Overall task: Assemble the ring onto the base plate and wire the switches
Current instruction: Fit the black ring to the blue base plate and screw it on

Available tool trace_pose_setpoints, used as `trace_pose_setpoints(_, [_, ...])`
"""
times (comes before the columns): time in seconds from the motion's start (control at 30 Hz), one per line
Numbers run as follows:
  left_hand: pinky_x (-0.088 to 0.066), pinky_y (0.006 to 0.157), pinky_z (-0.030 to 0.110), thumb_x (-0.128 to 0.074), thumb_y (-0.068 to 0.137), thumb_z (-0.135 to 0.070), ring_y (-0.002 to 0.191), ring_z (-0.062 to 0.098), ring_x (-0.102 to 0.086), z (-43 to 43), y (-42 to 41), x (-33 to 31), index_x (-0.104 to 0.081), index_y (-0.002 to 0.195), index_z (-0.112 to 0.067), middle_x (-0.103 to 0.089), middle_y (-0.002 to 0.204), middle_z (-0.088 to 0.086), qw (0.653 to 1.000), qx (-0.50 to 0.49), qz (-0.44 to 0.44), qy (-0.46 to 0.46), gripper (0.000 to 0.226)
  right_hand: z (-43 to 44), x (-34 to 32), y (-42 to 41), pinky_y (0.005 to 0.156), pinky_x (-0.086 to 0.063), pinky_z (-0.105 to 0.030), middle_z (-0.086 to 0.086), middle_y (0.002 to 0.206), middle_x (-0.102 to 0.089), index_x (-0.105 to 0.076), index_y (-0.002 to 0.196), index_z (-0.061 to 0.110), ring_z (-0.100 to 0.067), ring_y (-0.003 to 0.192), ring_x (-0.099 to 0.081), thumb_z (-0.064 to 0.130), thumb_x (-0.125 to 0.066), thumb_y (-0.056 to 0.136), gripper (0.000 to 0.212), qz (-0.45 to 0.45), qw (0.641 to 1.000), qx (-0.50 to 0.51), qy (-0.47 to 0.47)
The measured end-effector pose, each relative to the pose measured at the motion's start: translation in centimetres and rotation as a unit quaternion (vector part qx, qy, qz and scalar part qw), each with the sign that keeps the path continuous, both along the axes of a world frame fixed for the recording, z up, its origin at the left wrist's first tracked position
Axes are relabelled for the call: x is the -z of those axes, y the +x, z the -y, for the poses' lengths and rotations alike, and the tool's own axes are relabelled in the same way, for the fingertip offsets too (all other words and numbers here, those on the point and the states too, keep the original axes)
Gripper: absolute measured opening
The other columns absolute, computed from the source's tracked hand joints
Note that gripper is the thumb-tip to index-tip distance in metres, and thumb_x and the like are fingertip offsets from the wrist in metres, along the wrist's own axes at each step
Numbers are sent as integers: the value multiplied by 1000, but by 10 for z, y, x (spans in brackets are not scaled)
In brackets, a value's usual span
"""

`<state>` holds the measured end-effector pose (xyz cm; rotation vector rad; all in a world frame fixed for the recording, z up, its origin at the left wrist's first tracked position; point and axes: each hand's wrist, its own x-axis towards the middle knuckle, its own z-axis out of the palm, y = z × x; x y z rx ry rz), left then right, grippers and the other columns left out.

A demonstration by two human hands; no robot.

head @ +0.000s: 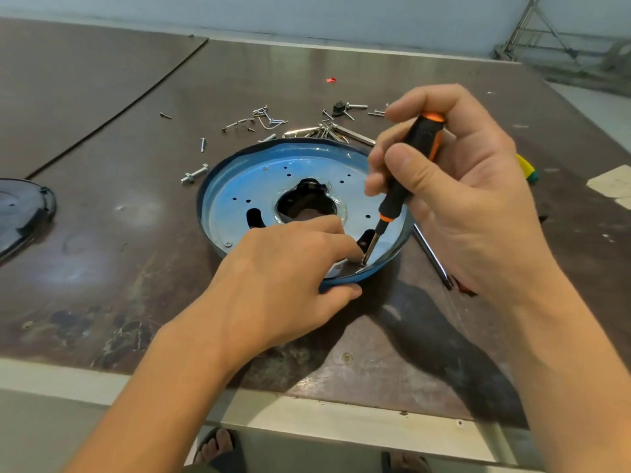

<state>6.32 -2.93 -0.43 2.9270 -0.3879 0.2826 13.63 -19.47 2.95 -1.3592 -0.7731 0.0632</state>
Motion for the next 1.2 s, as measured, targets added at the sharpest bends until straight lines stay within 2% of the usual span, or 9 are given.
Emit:
trace_pose_setpoints(0.1, [-35, 54, 15, -54, 87, -61, 83, 3, -56, 0, 0, 1, -60, 121, -44, -55, 105, -22, 1000, 0, 2, -2, 38, -1, 0, -2, 69, -48, -53, -12, 87, -60, -61, 112, 14, -25, 79, -59, 14, -62, 97, 15, -2, 1000, 10, 9])
trace_pose_setpoints(0.27, [-39, 57, 18, -54, 88, -60, 85, 4, -58, 0, 1, 3, -62, 120, -44, -56, 107, -22, 1000, 2, 8, -7, 36, -1, -3, -4, 81, -46, -50, -18, 91, -63, -60, 101, 3, -33, 84, -58, 18, -33, 101, 31, -54, 998, -9, 44])
trace_pose_setpoints(0.5, [-47, 59, 19, -55, 88, -60, 90, 3, -59, -1, 1, 5, -64, 119, -42, -57, 107, -22, 1000, 6, 22, -14, 36, -6, -2, -11, 77, -50, -55, -17, 94, -70, -57, 95, 6, -34, 86, -65, 13, -65, 91, 12, -13, 998, 24, 54])
trace_pose_setpoints(0.63, [-52, 62, 25, -56, 88, -60, 89, 5, -59, -1, 1, 6, -63, 119, -42, -56, 106, -21, 1000, 11, 22, -19, 37, -14, 1, -12, 62, -46, -52, -7, 77, -66, -48, 90, 14, -26, 66, -61, 11, -73, 87, 26, -30, 995, 42, 88])
trace_pose_setpoints(0.73, [-52, 61, 26, -55, 88, -60, 87, 5, -59, -1, 1, 6, -63, 118, -42, -56, 104, -21, 999, 11, 25, -21, 36, -15, 1, -11, 63, -40, -43, -4, 75, -59, -51, 100, 13, -21, 67, -52, 26, -56, 97, 14, -53, 994, 7, 96])
trace_pose_setpoints(0.83, [-51, 60, 24, -56, 88, -60, 85, 5, -58, 0, 2, 5, -63, 118, -42, -56, 103, -21, 999, 11, 25, -20, 35, -13, 2, -8, 71, -42, -37, -6, 83, -60, -58, 110, 5, -23, 75, -50, 20, -33, 105, 30, -88, 989, -23, 113])
trace_pose_setpoints(0.97, [-52, 62, 24, -57, 88, -59, 88, 4, -59, 0, 1, 5, -65, 117, -42, -57, 105, -21, 999, 10, 24, -21, 34, -13, 2, -10, 69, -46, -51, -6, 89, -68, -57, 99, 8, -27, 80, -61, 9, -60, 94, 6, -35, 996, 25, 78])
trace_pose_setpoints(1.07, [-52, 61, 25, -58, 88, -58, 88, 4, -59, 1, 2, 4, -66, 116, -42, -57, 105, -21, 1000, 10, 19, -20, 33, -12, 0, -8, 62, -46, -44, -7, 80, -66, -51, 94, 12, -25, 71, -62, 10, -68, 88, 18, -32, 994, 52, 85])
trace_pose_setpoints(1.2, [-42, 55, 17, -57, 88, -58, 87, 4, -59, 2, 1, 3, -66, 114, -42, -58, 104, -21, 1000, 6, 18, -17, 32, -11, 1, -7, 67, -43, -38, -5, 78, -59, -58, 103, 8, -22, 73, -51, 21, -41, 103, 21, -75, 992, -15, 105])
